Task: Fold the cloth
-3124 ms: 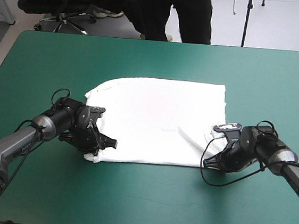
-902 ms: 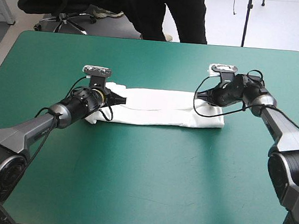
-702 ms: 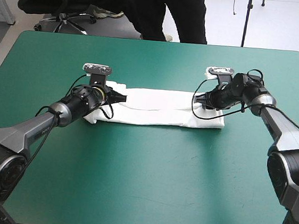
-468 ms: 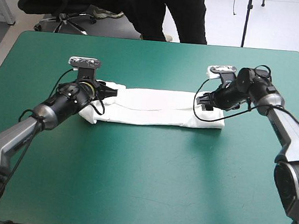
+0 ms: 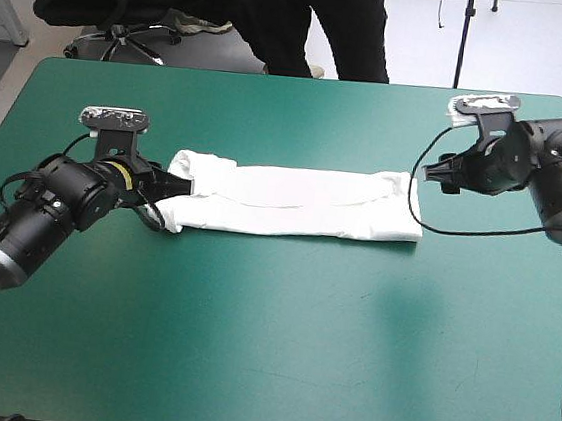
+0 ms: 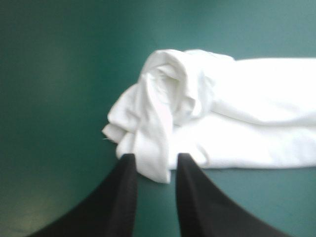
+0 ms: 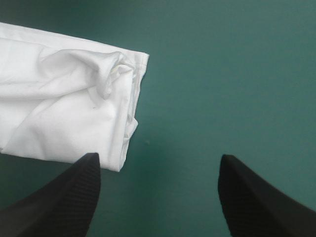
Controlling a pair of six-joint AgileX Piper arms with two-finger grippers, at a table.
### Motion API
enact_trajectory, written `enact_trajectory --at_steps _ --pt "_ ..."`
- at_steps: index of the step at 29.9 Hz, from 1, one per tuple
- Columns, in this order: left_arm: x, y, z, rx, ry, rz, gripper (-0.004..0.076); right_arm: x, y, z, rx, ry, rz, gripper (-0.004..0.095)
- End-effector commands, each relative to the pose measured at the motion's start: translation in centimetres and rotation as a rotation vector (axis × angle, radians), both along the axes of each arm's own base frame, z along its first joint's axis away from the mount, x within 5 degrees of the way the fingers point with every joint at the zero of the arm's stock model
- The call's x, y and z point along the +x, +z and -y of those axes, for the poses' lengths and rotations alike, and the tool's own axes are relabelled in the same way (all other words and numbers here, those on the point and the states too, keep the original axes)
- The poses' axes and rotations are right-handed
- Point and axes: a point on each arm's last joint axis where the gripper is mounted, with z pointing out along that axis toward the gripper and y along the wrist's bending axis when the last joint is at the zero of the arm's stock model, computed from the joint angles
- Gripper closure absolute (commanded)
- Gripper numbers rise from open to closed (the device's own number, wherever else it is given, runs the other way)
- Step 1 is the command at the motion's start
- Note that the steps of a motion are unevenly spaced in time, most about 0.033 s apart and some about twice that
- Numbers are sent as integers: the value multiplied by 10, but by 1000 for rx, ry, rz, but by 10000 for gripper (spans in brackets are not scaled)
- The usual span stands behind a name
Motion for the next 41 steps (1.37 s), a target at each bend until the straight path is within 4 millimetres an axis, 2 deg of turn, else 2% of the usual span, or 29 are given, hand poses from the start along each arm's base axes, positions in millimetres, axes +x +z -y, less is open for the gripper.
enact_trajectory --at_steps 1,3,6,11,16,22,26,31,36,41 --pt "-11 33 10 -76 -176 114 735 -6 25 20 114 -37 92 273" --pt "-12 39 17 -111 -241 124 739 -5 27 29 178 -5 104 273" --pt "-1 44 29 -144 -321 133 739 -5 29 40 228 27 125 273" --pt "34 34 54 -184 -400 49 741 -5 31 57 280 10 145 273" --pt "72 8 87 -215 -439 -41 741 -6 30 59 266 25 136 273" --pt "101 -31 133 -205 -489 -116 741 -6 31 59 255 43 143 273" --pt "123 -60 147 -195 -473 -183 741 -3 27 59 260 54 135 273" --pt "142 -86 157 -159 -469 -249 741 10 10 55 310 104 71 273" --pt "150 -111 161 -123 -467 -348 741 26 -15 51 382 145 -16 273" --pt "147 -115 166 -101 -479 -377 741 43 -44 52 414 148 -91 273"
